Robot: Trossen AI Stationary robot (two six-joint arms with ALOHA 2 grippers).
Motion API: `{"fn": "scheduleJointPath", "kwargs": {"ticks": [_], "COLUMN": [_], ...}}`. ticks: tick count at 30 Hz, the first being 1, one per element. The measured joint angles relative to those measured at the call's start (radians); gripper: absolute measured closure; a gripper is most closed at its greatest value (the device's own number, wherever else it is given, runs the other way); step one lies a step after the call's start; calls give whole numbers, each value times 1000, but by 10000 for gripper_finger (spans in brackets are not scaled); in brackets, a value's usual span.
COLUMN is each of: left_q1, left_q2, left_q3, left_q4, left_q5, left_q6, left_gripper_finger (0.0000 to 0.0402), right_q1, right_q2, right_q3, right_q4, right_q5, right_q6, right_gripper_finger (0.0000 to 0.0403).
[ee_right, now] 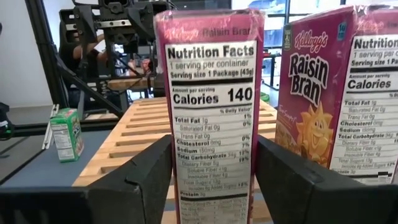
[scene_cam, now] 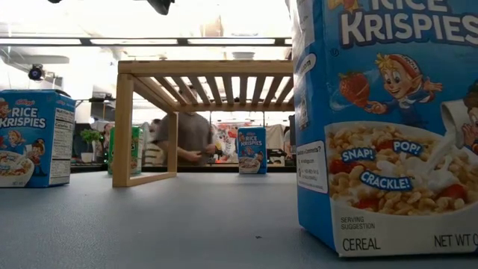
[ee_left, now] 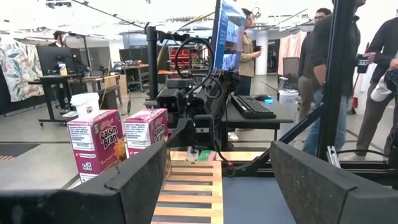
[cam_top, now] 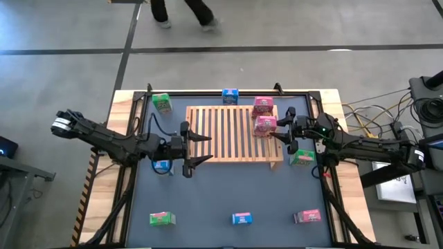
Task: Stack cereal on shelf
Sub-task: Put the top pink cereal box on the shelf aligned with the other pink cereal box
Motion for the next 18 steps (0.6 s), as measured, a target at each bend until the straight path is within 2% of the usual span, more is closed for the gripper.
{"fn": "scheduleJointPath", "kwargs": {"ticks": [9,18], "left_q1": [0,0], "left_q2": [0,0], "left_q3": [-1,-1], "left_q4": [-23,-35], "left_q5": [0,0], "left_q6": [-17,-24], "left_gripper_finger": [132,132], "right_q1": [0,0], "right_q2": [-2,-49], "right_q3": [11,11], "right_q4": [-17,-107], "right_q5": [0,1], "right_q6": [-2,-16], "right_gripper_finger": [197,197]}}
